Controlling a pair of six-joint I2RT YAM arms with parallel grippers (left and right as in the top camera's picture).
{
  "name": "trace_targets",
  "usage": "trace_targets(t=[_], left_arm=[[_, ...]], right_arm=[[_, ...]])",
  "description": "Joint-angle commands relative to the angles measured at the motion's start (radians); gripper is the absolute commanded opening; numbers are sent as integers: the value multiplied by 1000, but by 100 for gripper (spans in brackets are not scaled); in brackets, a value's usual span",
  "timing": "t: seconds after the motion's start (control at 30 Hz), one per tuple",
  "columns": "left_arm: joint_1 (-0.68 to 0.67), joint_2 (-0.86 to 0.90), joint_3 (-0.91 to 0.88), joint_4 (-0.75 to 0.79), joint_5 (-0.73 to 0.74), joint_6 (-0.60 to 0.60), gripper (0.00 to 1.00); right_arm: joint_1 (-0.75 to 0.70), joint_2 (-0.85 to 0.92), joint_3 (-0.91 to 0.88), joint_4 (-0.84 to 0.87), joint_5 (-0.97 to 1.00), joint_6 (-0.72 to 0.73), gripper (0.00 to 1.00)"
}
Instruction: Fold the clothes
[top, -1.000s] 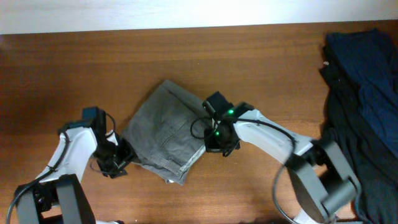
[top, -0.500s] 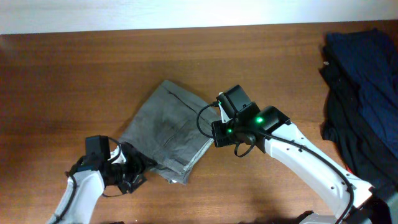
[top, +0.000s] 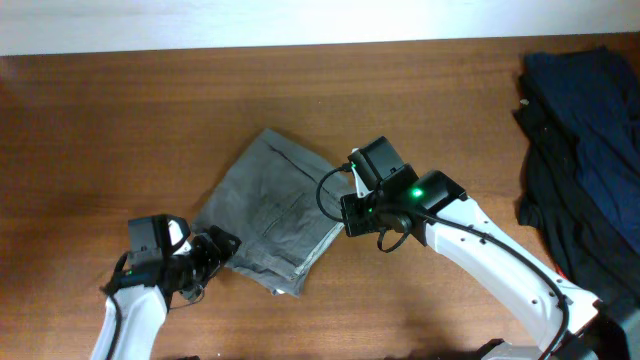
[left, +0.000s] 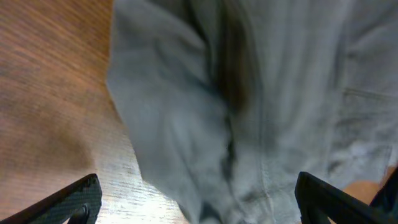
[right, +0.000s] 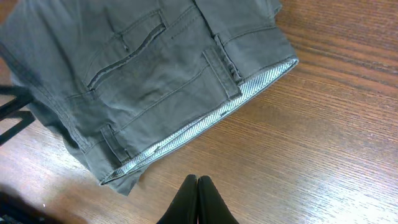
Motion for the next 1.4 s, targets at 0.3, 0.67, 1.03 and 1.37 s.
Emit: trace_targets(t=[0.3,0.67,1.03,1.37], left_arm=[[-118,363,-3,272,154,-40,89],[-117,356,182,191,158,155,1],[-116,345,835,-298,-27,465,0],[64,433,876,-121,-26,465,0]], right_arm=[[-2,-15,-3,-1,13,-11,4],[-2,-15,-3,-35,13,-11,4],[-3,-125,32,-45,105,-63,7],[-3,-183,33,-46,108,-63,9]])
